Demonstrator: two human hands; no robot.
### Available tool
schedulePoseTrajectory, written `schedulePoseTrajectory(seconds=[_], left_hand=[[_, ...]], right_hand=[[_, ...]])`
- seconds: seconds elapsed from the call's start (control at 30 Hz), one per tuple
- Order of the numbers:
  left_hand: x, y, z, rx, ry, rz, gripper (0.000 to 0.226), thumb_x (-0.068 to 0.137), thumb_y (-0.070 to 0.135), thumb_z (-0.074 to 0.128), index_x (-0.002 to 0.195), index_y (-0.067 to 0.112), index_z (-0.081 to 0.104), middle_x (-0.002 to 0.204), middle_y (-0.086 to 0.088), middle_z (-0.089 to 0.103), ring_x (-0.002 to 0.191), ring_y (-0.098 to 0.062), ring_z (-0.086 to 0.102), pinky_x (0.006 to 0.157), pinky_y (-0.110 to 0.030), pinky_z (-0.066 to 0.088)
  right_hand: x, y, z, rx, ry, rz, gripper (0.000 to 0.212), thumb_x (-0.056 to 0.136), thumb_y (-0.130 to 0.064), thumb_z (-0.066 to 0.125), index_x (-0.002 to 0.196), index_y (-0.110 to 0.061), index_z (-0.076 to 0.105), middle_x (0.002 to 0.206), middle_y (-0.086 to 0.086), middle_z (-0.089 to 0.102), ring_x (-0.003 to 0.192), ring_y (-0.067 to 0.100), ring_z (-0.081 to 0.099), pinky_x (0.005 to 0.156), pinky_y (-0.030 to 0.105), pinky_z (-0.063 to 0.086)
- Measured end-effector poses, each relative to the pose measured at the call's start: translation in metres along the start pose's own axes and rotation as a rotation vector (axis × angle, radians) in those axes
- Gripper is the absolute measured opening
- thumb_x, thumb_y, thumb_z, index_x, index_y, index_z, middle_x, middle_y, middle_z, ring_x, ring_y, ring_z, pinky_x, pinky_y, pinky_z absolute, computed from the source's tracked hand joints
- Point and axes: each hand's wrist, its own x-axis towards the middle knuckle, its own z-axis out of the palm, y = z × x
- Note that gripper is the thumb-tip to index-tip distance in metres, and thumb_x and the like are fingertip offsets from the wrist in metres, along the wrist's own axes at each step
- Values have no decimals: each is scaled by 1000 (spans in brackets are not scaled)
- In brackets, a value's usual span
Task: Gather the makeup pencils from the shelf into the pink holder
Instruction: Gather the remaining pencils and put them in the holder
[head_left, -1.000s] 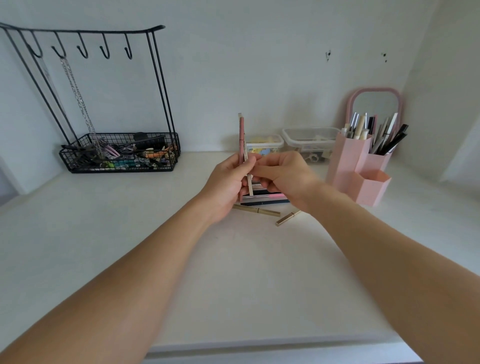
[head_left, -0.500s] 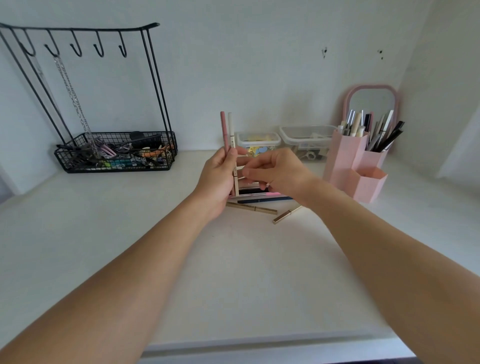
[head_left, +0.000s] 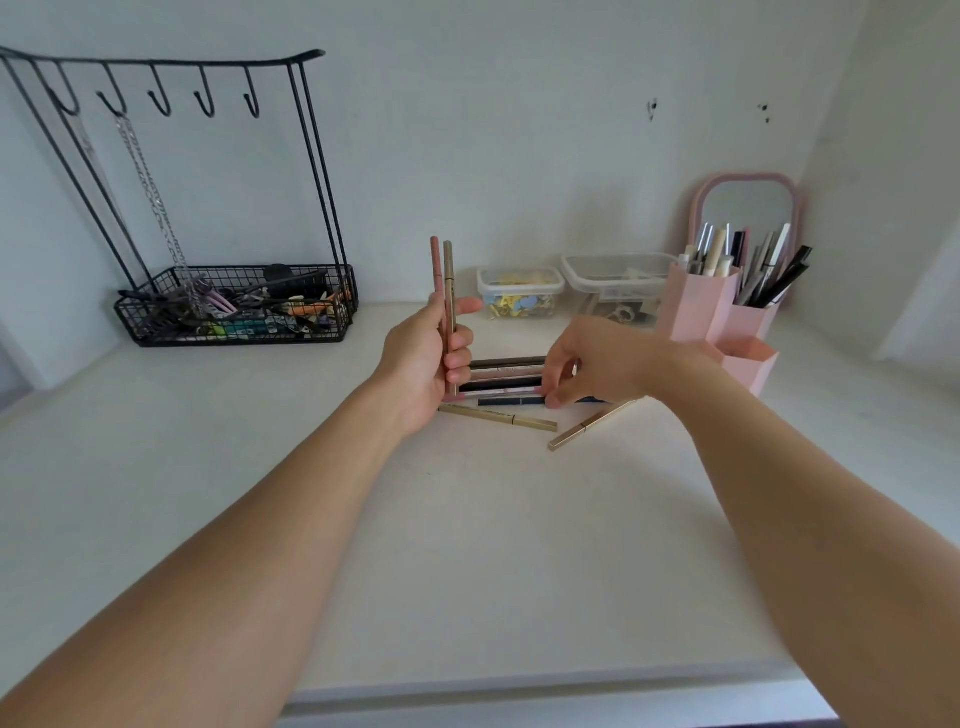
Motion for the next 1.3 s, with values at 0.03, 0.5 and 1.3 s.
schedulePoseTrajectory(seconds=[0.03,0.5,1.3], left_hand=[[0,0,0,15,1,3,46,108,47,37,108,15,70,57,6,36,45,-9,28,42,-22,24],[-12,-4,15,86,-97,39,31,108,28,45,87,13,62,62,2,60,58,-14,57,53,-24,50],[-14,-4,17,210,-115,2,32,100,49,55,103,18,65,55,9,24,42,-7,17,37,-20,15]], right_hand=[[1,1,0,-10,6,-4,8,80,-23,78,80,-29,74,77,-14,68,72,3,59,59,9,35],[1,-36,1,1100,257,-85,7,94,-3,60,88,0,64,75,12,63,61,16,61,57,21,55],[8,-39,24,789,478,-72,8,83,-12,76,92,-11,77,69,8,56,46,0,41,53,12,34]])
